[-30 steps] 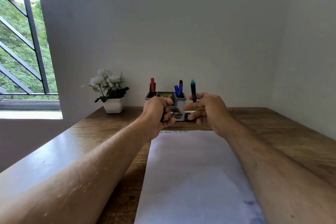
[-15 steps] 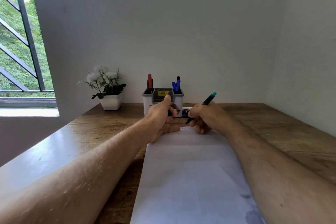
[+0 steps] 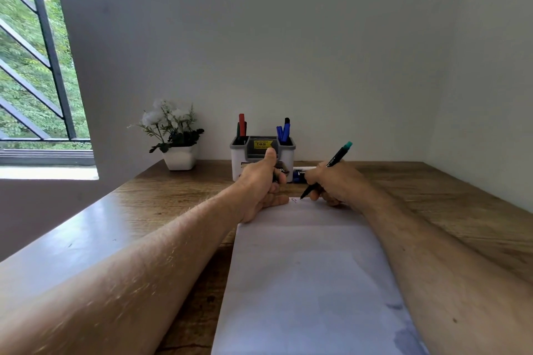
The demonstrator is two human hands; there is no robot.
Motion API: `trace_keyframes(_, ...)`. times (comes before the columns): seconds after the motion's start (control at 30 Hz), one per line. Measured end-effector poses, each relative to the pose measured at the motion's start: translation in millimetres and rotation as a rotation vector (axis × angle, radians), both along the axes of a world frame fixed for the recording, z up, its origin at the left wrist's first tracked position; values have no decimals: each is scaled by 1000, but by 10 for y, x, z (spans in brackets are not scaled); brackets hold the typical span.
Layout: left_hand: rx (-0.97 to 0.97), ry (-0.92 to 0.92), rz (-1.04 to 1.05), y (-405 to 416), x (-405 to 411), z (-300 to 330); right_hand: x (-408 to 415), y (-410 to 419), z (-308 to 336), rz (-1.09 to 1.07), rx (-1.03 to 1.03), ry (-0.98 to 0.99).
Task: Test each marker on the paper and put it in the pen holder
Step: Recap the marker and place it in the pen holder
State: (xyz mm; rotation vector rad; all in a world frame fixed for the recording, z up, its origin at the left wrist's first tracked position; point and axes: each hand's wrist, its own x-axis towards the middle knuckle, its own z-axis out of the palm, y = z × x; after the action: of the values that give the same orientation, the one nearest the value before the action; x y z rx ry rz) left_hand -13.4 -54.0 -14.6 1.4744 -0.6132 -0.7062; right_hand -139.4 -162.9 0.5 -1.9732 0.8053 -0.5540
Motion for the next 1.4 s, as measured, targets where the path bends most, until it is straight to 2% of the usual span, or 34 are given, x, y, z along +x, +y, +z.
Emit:
trace_keyframes(0.33,33,-65,46,-106,136,-97,-1,-36,-17,-7,-2,-13)
trace_keyframes(1.0,32,-27,9,27,-10,7,15,-76,-12,-73,-40,23)
trace_keyframes(1.13,-47,-49,18,78,-63,76,20,-2,8,-27,-8,-90)
trace_keyframes(1.3,-237,112,37,175,-60,198,14,61,74,50,7,-261)
trace_keyframes(1.4,-302,121,124,194,-35,214,9,93,87,133,117,-392)
